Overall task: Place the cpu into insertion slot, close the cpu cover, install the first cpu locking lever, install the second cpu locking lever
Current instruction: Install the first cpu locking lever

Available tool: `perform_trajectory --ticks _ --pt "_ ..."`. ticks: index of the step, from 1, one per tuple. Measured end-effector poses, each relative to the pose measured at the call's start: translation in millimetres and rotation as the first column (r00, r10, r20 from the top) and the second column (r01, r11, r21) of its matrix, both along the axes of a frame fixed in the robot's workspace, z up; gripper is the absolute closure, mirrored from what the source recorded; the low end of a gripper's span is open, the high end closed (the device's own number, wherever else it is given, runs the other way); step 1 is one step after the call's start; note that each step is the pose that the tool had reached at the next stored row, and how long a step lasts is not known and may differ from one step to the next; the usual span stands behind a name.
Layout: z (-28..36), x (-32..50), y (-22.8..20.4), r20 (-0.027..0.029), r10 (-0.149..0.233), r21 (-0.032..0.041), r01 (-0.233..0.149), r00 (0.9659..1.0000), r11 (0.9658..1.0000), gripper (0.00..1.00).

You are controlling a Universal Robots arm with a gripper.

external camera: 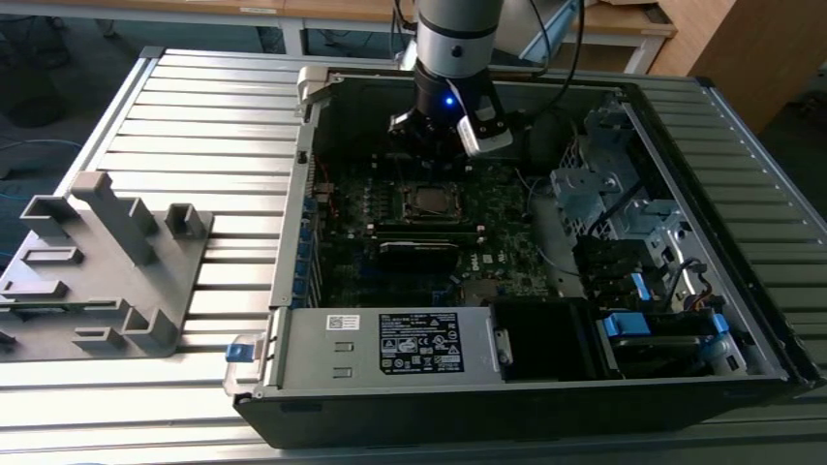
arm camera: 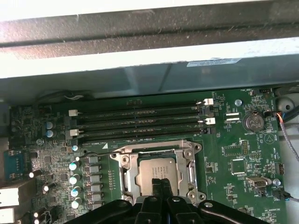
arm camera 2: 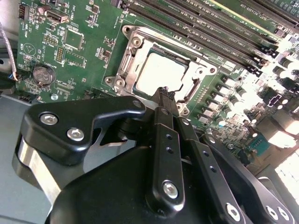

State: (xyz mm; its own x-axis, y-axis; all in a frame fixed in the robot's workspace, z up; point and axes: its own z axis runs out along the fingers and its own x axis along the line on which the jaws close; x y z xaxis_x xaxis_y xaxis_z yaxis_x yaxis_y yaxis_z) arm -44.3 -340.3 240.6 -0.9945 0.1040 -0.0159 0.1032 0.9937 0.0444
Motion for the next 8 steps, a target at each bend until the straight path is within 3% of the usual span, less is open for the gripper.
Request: perform_trajectory --ticks 4,6,8 --pt "0.1 -0.5 0.0 -0.0001 0.0 -0.0001 0.0 1.0 1.0 0.89" --pt "0.1 -6.5 0.0 0.0 0.0 -0.0001 0.0 1.0 1.0 0.89" --pt "0.3 -6.6 0.0 0.0 0.0 0.0 0.0 1.0 1.0 0.89"
